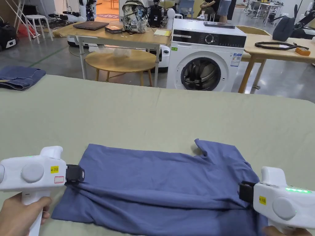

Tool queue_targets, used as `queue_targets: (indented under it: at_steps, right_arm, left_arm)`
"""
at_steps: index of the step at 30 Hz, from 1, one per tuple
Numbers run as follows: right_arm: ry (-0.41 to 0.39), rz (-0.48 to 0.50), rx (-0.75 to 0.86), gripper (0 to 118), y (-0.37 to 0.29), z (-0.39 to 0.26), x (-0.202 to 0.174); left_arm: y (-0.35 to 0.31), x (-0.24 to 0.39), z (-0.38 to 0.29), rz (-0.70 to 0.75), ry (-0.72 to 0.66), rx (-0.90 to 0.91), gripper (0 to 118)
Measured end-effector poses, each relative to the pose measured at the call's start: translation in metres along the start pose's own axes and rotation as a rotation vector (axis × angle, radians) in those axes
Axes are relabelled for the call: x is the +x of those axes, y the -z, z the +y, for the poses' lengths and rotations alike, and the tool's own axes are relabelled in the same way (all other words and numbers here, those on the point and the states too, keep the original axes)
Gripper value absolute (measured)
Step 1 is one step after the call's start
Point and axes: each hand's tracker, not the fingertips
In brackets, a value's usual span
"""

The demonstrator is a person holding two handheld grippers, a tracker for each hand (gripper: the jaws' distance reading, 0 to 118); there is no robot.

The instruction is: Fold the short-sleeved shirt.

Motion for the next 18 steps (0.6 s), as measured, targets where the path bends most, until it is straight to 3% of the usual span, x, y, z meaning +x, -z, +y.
queue_targets:
  at_steps: [7,9,11,12,15,18]
  right_arm:
    - [-0.016,-0.046,0.296,63,-0.059,-0.02,-0.046]
    - [-0.025,-0.056,0.352,50,-0.074,-0.024,-0.059]
    - [-0.022,-0.046,0.392,18,-0.086,-0.029,-0.066]
    - [-0.018,-0.045,0.404,11,-0.091,-0.031,-0.069]
    - [-0.008,-0.024,0.43,0,-0.103,-0.037,-0.071]
    - [-0.002,-0.023,0.443,0,-0.112,-0.043,-0.072]
  left_arm:
    - [-0.06,0.037,-0.041,0.032,0.07,0.313,58]
    - [-0.075,0.046,-0.051,0.053,0.109,0.378,49]
    - [-0.085,0.05,-0.059,0.075,0.125,0.425,24]
    - [-0.09,0.052,-0.062,0.081,0.129,0.436,16]
    - [-0.105,0.057,-0.07,0.08,0.153,0.465,0]
    - [-0.115,0.054,-0.074,0.078,0.151,0.461,0]
